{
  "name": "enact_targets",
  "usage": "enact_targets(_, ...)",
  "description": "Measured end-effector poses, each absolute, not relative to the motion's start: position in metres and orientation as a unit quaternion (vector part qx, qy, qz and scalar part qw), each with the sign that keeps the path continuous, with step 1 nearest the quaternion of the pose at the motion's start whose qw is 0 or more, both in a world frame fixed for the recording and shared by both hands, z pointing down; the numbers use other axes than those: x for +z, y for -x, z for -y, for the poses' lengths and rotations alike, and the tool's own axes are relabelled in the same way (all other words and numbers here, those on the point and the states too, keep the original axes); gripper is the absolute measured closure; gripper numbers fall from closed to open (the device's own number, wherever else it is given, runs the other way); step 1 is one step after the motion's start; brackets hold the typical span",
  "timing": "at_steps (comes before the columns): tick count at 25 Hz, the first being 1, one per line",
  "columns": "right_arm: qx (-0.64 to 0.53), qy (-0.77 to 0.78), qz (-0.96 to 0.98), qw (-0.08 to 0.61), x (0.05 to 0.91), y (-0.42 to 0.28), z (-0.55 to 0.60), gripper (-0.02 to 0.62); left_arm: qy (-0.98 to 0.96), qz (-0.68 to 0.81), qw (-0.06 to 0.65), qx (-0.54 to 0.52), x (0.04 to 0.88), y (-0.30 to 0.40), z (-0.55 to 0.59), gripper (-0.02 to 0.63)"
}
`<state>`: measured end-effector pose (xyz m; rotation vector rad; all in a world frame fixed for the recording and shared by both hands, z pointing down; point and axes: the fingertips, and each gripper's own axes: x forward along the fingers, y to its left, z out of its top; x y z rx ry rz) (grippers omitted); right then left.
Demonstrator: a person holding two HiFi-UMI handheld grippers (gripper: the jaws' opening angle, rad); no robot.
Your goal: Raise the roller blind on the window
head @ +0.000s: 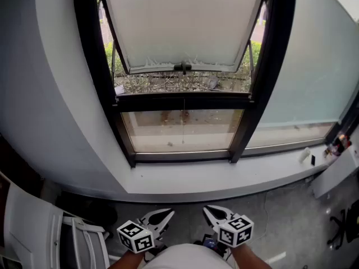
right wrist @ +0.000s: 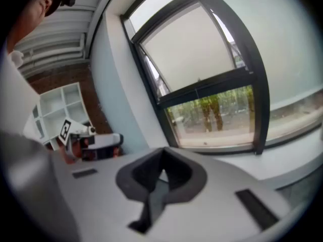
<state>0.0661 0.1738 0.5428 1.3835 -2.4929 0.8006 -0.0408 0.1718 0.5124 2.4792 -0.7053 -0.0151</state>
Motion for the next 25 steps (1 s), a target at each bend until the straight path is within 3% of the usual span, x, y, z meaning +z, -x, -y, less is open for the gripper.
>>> enact_targets(25, 0.282, -0.496, 0.817, 0.084, 0.553, -0.111, -0.175, 0.569, -0.923, 0.264, 0.279, 0.009, 0.523, 0.009, -0.174, 0.583)
